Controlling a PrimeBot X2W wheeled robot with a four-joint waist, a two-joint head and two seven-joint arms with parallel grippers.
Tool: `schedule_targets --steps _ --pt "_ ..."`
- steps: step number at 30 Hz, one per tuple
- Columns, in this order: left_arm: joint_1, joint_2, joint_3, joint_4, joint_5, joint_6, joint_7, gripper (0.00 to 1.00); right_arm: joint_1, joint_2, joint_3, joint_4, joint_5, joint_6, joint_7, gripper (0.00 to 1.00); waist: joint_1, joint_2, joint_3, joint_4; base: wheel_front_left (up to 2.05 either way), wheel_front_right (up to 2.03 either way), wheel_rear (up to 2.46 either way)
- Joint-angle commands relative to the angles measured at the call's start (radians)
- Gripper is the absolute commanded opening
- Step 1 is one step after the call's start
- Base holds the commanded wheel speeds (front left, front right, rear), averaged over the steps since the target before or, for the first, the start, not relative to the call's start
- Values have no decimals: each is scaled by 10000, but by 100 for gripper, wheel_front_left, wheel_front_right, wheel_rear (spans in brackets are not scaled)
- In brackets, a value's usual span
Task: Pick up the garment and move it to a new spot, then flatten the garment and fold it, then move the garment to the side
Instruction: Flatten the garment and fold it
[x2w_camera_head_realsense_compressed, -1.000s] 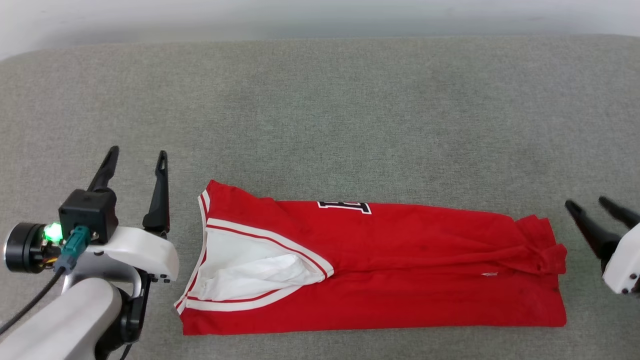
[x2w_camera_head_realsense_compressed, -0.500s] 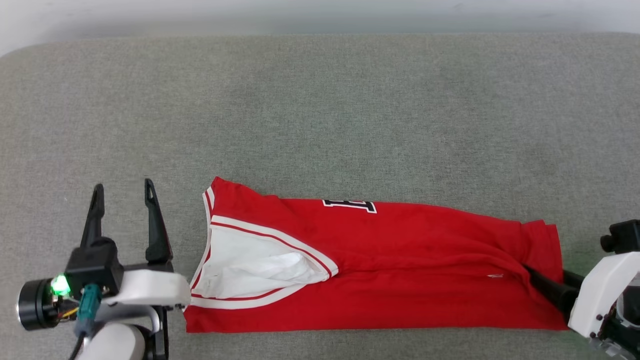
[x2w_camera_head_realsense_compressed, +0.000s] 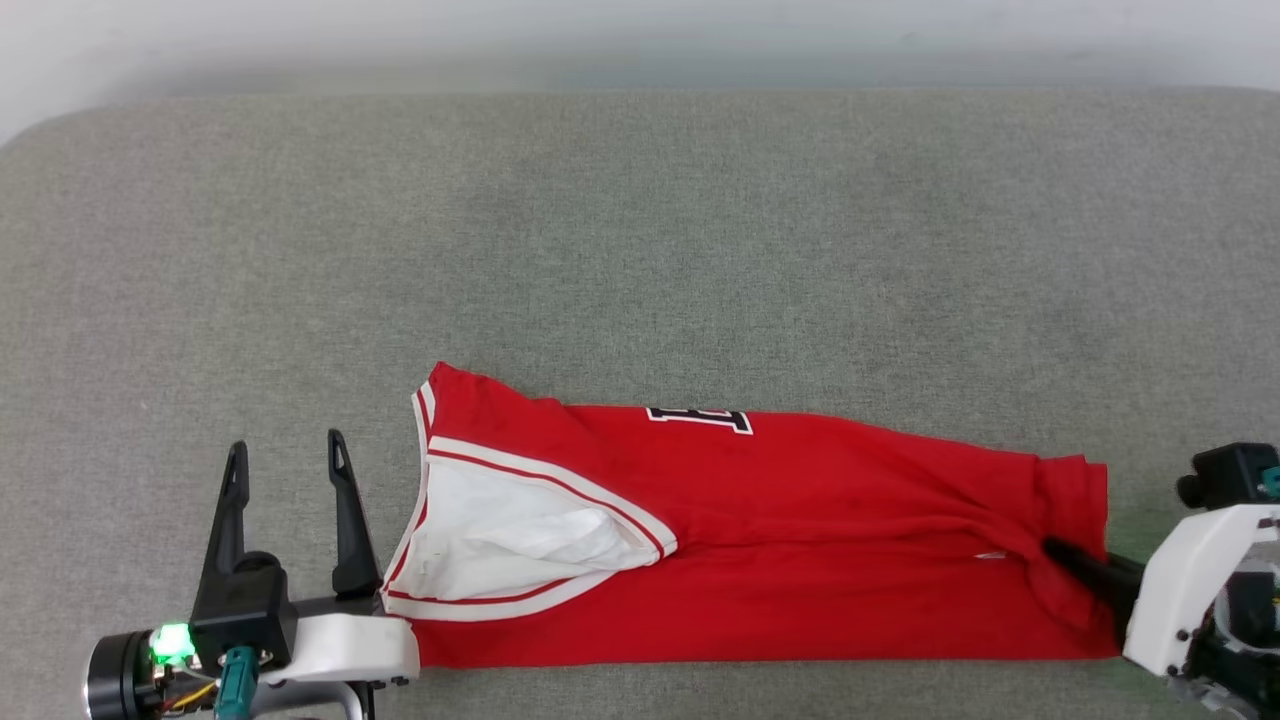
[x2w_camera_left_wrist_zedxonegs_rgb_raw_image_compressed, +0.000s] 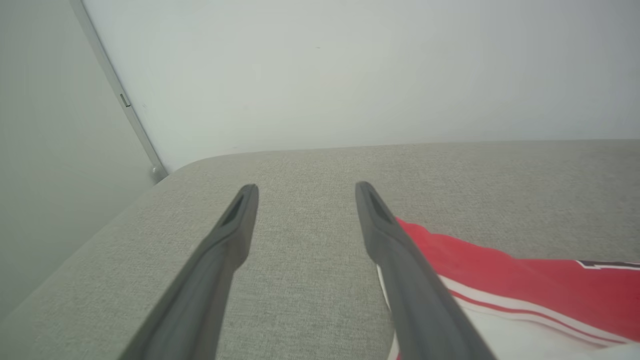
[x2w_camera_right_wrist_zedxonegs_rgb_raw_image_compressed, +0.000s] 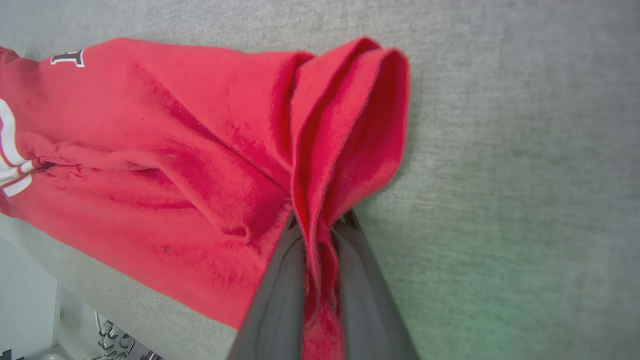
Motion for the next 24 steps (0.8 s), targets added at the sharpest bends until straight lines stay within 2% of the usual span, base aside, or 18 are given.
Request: schedule_targets --steps 1,10,15,18,24 --pt "156 -112 130 4 172 -97 -41 100 -136 -147 -124 160 -7 -22 23 0 0 0 -100 2 0 0 0" --pt "707 -638 591 6 1034 -683 -34 100 -221 -1300 -1030 739 -87 -21 528 0 0 0 -480 80 0 0 0" --pt "911 -835 740 45 1296 -893 -34 100 -189 -1700 -1246 1149 -227 -18 1041 0 0 0 -637 94 0 0 0" --pt "950 -870 763 92 1433 -967 -34 100 -52 -1709 -1156 583 161 -16 1513 0 0 0 -728 105 0 0 0" --pt "1110 -915 840 84 1643 -1060 -34 100 217 -1527 -703 -1965 839 -15 2300 0 0 0 -855 76 0 0 0"
